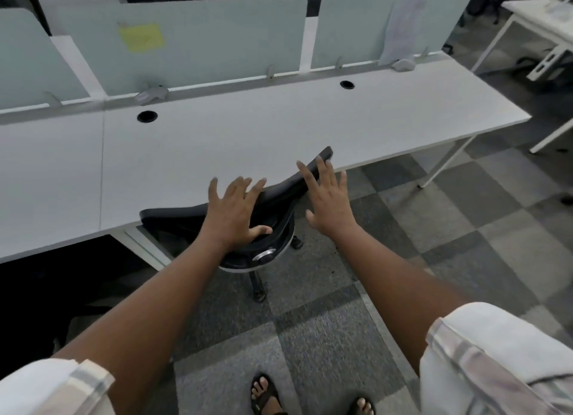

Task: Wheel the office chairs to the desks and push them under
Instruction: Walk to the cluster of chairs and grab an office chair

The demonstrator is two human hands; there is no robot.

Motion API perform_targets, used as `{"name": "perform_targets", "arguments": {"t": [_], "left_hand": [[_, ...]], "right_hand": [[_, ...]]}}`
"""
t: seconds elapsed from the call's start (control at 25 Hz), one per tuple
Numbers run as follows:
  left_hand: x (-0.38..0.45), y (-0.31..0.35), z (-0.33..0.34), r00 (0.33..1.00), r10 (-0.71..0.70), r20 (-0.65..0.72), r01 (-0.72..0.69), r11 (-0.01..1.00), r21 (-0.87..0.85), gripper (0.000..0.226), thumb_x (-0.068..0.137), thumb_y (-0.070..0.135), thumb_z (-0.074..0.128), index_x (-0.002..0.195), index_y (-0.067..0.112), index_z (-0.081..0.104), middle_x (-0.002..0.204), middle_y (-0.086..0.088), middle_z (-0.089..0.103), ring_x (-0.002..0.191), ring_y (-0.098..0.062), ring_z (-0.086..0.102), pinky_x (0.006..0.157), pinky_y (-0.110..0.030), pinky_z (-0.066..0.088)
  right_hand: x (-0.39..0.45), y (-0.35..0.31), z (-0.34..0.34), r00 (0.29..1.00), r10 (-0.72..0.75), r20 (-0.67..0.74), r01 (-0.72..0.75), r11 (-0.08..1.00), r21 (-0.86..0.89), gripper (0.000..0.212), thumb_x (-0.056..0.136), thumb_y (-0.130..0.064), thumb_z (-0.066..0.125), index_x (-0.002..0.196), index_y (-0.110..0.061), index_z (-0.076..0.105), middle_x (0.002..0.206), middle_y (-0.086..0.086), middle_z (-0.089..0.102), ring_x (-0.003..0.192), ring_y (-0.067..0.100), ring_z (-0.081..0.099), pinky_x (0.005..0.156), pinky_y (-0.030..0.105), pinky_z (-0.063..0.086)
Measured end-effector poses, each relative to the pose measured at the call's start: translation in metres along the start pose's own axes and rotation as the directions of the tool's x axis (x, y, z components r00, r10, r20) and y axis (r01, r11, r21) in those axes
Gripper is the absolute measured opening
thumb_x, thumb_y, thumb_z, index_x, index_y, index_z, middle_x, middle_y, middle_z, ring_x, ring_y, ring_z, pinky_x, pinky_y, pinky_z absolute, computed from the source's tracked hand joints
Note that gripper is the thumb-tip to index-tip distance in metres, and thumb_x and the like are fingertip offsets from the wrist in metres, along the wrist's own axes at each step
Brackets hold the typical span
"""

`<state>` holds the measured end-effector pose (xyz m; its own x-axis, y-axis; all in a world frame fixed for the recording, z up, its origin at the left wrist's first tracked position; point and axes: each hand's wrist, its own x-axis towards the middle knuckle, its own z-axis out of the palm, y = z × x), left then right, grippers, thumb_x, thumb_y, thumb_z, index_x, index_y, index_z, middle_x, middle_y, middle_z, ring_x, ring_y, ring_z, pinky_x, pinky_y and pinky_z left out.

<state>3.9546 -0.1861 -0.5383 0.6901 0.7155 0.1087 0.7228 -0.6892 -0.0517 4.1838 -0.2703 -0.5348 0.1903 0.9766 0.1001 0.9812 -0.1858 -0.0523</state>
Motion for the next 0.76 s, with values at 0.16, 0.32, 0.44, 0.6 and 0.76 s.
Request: {"name": "perform_targets", "arguments": {"t": [0.16,0.32,0.44,0.6,0.76], "left_hand": [[0.006,0.044,-0.019,0.997,0.076,-0.005,-0.076,0.997,-0.008,0.1,0.086,0.074,0.05,0.161,0.027,0.002,0.166,-0.008,0.022,0.155,-0.026,0.015,0.119,-0.066,0.009],[0.013,0.101,-0.043,0.984,0.175,-0.015,-0.175,0.984,0.028,0.1,0.088,0.075,0.049,0.162,0.027,0.002,0.167,-0.009,0.019,0.156,-0.027,0.009,0.119,-0.066,0.009],[0.008,0.178,-0.063,0.959,0.277,0.061,-0.28,0.959,0.051,0.099,0.088,0.077,0.045,0.162,0.029,-0.002,0.169,-0.009,0.009,0.157,-0.028,0.001,0.119,-0.067,0.005],[-0.031,0.304,-0.081,0.892,0.435,0.12,-0.441,0.897,0.028,0.096,0.089,0.075,0.049,0.162,0.029,0.006,0.168,-0.008,0.01,0.156,-0.027,-0.002,0.118,-0.069,0.003],[-0.101,0.434,-0.104,0.805,0.581,0.121,-0.585,0.811,0.003,0.093,0.087,0.071,0.055,0.159,0.027,0.016,0.164,-0.01,0.021,0.156,-0.028,0.006,0.117,-0.07,0.008]], "right_hand": [[-0.04,0.037,-0.03,0.993,0.11,0.032,-0.107,0.99,-0.091,0.114,0.085,-0.038,0.073,0.16,-0.034,-0.013,0.169,0.017,0.0,0.156,0.037,-0.001,0.12,0.067,0.008],[-0.098,0.084,-0.058,0.975,0.22,0.011,-0.217,0.968,-0.129,0.105,0.087,-0.043,0.071,0.161,-0.033,-0.002,0.168,0.016,0.006,0.156,0.036,0.002,0.12,0.067,0.007],[-0.171,0.122,-0.078,0.936,0.353,-0.011,-0.351,0.926,-0.14,0.102,0.088,-0.046,0.068,0.161,-0.032,-0.002,0.169,0.016,0.004,0.156,0.036,0.003,0.121,0.066,0.006],[-0.315,0.162,-0.099,0.853,0.522,-0.028,-0.52,0.842,-0.145,0.101,0.085,-0.047,0.07,0.162,-0.031,0.006,0.166,0.017,0.013,0.154,0.037,0.011,0.12,0.067,0.01],[-0.497,0.184,-0.125,0.732,0.681,-0.022,-0.669,0.712,-0.216,0.099,0.083,-0.048,0.07,0.161,-0.029,0.012,0.162,0.019,0.022,0.151,0.038,0.019,0.119,0.065,0.015]]}}
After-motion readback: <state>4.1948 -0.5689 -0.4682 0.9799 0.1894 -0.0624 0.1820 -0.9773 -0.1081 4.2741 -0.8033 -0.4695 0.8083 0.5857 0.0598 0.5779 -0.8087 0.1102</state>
